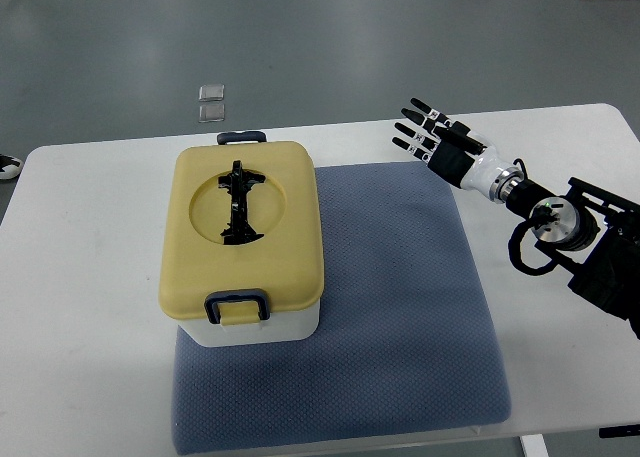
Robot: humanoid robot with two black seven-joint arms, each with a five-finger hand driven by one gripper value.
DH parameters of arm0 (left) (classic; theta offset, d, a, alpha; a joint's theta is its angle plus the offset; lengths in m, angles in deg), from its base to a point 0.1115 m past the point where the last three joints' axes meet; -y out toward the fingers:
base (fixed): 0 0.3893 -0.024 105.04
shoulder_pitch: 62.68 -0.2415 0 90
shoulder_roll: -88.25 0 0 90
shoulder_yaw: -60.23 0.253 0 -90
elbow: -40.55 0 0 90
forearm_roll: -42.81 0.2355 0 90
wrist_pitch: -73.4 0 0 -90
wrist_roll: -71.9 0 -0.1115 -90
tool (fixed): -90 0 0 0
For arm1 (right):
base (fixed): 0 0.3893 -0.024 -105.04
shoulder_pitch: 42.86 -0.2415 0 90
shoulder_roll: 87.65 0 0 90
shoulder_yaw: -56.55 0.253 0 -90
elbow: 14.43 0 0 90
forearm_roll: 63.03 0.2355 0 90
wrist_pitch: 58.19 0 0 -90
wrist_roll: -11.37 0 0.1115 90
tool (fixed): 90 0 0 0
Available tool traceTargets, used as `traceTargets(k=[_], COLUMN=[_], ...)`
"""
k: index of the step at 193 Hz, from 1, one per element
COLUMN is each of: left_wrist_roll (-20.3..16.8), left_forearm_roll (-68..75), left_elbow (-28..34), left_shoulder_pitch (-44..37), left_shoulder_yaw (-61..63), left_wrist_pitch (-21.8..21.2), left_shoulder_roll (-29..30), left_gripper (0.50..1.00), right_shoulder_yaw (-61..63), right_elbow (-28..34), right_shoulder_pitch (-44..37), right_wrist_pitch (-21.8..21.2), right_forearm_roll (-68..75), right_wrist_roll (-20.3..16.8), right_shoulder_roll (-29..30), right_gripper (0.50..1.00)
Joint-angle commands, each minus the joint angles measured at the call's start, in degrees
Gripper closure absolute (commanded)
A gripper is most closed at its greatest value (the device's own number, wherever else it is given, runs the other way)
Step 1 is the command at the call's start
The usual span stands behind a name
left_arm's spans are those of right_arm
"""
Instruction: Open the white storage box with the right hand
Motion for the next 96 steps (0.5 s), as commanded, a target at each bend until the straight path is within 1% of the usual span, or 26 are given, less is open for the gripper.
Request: traceTargets(k=[1, 72, 96], left_wrist_roll=[0.08, -0.10, -0.10], left_forearm_roll=[-0.01, 0.08, 0.08], left_elbow=[0.08, 0.52, 0.52], left_shoulder_pitch=[0.04, 0.65, 1.88], left_shoulder_yaw=[0.29, 0.29, 0.29], left_wrist_pitch=[-0.05, -0.23, -0.40], left_shoulder_roll=[0.00, 0.00, 0.00], left_gripper=[0.500, 0.500, 0.500], right_shoulder_yaw=[-0.01, -0.01, -0.01], right_elbow=[-0.01, 0.07, 0.25], right_shoulder_pitch=[0.32, 0.05, 0.05], right_wrist_pitch=[0.00, 0.88, -0.09], right_forearm_roll=[-0.09, -0.09, -0.44], right_wrist_roll=[0.04, 0.22, 0.13], right_shoulder_roll=[0.07, 0.07, 0.07], right_gripper=[0.568, 0.568, 0.568])
